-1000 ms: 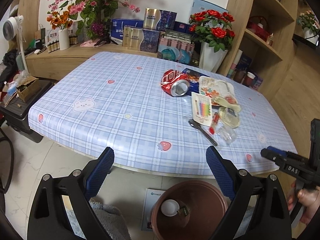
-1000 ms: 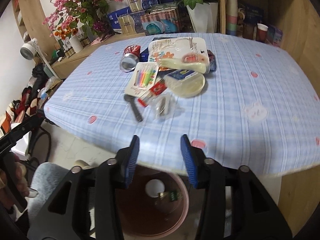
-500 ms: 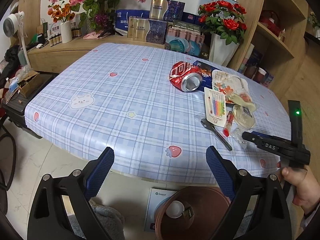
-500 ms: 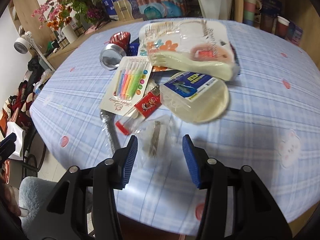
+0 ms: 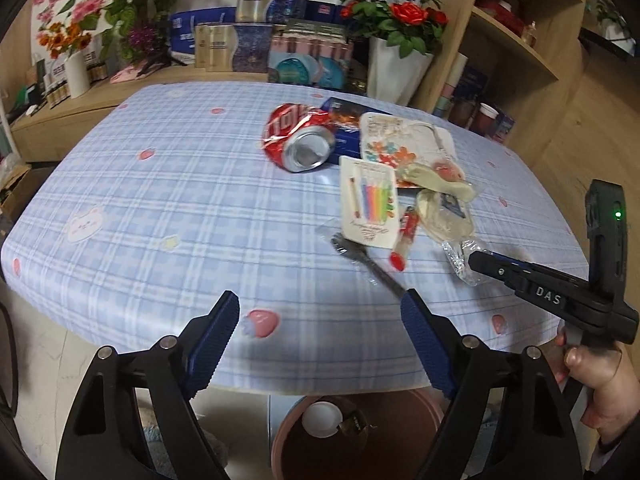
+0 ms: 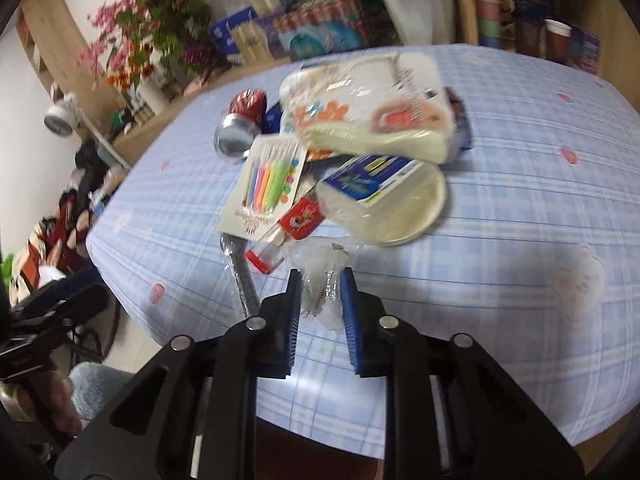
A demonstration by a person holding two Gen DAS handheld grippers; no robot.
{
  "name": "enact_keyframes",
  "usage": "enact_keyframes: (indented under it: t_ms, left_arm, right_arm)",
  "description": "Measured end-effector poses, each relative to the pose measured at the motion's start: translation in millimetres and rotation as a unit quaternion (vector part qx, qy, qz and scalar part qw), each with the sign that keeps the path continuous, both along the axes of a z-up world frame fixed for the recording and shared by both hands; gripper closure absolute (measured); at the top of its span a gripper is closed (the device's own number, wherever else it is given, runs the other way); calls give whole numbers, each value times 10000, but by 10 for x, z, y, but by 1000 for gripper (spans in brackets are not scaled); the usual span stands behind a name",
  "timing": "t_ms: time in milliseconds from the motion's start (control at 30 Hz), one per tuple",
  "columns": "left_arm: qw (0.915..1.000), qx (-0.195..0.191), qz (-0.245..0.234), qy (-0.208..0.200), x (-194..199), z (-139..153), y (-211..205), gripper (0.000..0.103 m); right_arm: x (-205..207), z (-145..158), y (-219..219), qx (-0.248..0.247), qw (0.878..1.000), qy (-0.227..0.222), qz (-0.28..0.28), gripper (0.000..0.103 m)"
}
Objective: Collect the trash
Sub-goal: 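Grasp the clear plastic bag with the right tool, then grasp the colorful candle card with the left tool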
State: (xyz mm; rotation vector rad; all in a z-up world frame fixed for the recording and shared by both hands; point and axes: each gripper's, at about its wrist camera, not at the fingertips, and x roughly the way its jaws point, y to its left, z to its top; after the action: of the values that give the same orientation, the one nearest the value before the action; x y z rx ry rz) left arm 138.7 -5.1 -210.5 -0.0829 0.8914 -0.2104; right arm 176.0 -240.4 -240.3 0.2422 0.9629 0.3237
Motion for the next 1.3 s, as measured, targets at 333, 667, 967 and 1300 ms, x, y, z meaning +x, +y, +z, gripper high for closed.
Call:
enact_keyframes:
  t_ms: [333, 667, 967, 1300]
  left_arm:
    - [9981, 85, -606, -2, 300, -21, -454, 37]
    - [9979, 295, -527, 238, 982, -154, -584, 37]
    - [9959, 443, -306, 723, 1501, -458, -672, 35]
    - [9952, 175, -124, 955, 1654, -624, -643, 38]
  right_arm:
    - [-195, 195, -484, 215, 9981, -266, -520, 80]
    - [-219, 120, -666, 284, 9969, -221, -705, 80]
    - [-259, 60, -854, 294, 9957, -168, -862, 80]
    - [-254, 38, -892, 239, 9957, -138, -879, 80]
